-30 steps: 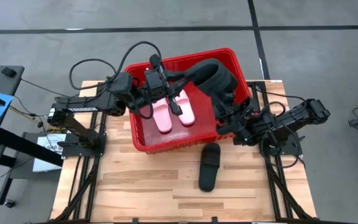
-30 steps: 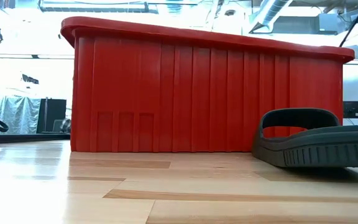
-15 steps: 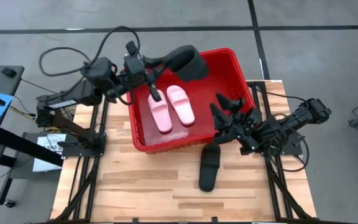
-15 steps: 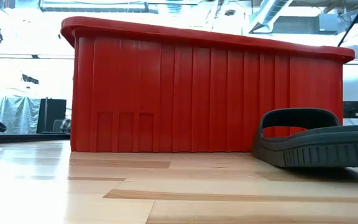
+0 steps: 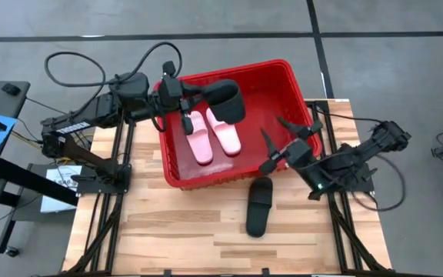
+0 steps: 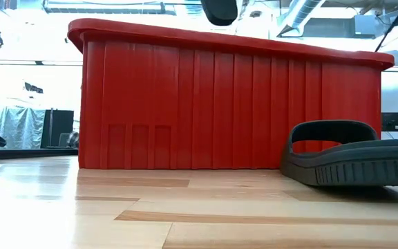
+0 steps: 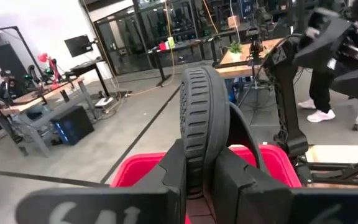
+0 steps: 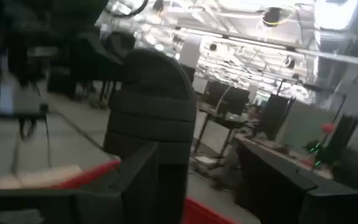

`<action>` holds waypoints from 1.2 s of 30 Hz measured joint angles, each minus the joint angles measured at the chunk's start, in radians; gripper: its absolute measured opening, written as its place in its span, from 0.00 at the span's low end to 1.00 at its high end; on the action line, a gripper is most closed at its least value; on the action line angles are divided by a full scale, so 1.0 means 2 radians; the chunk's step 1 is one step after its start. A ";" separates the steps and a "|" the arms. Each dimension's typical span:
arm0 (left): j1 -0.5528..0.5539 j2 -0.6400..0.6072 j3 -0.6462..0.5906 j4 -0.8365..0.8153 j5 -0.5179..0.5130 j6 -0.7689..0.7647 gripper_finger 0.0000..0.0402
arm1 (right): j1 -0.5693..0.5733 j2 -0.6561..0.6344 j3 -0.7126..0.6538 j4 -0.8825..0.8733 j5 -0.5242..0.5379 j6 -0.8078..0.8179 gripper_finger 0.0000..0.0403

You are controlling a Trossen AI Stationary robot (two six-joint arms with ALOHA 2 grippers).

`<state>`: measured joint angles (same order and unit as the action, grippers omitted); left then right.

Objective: Pick and place slides into bin
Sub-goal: Put the bottom black slipper in the red bin

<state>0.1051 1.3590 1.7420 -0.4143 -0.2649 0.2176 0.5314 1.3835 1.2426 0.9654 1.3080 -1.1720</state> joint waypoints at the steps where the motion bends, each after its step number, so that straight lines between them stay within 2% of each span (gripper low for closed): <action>1: 0.000 0.000 0.000 0.001 0.000 0.000 0.07 | -0.001 -0.010 0.009 -0.045 0.003 0.005 0.52; 6: 0.000 0.000 0.000 0.002 0.000 0.000 0.07 | -0.008 -0.063 0.059 -0.218 0.009 0.059 0.46; 12: 0.000 0.000 0.000 0.003 0.004 -0.005 0.07 | -0.028 -0.132 0.107 -0.413 -0.055 0.164 0.37; 15: -0.001 0.000 0.000 0.004 0.004 -0.011 0.07 | -0.051 -0.157 0.146 -0.575 -0.141 0.267 0.32; 18: -0.004 0.000 0.000 0.004 0.004 -0.015 0.07 | -0.103 -0.161 0.196 -0.732 -0.284 0.371 0.26; 20: -0.007 0.000 0.000 0.004 0.004 -0.023 0.07 | -0.147 -0.153 0.224 -0.800 -0.361 0.400 0.23; 23: -0.010 0.000 0.000 0.004 0.006 -0.035 0.07 | -0.204 -0.131 0.254 -0.857 -0.437 0.403 0.20; 28: -0.017 0.000 0.000 0.004 0.011 -0.057 0.07 | -0.272 -0.082 0.285 -0.884 -0.519 0.365 0.19; 31: -0.019 0.000 0.000 0.000 0.011 -0.066 0.07 | -0.285 -0.056 0.306 -0.895 -0.554 0.337 0.19; 36: -0.019 0.000 0.000 -0.030 -0.010 -0.070 0.07 | -0.276 -0.010 0.355 -0.943 -0.583 0.299 0.19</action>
<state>0.0662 1.3598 1.7420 -0.4747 -0.2845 0.0786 -0.0202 1.3643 1.9526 -0.9212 0.1413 -0.5741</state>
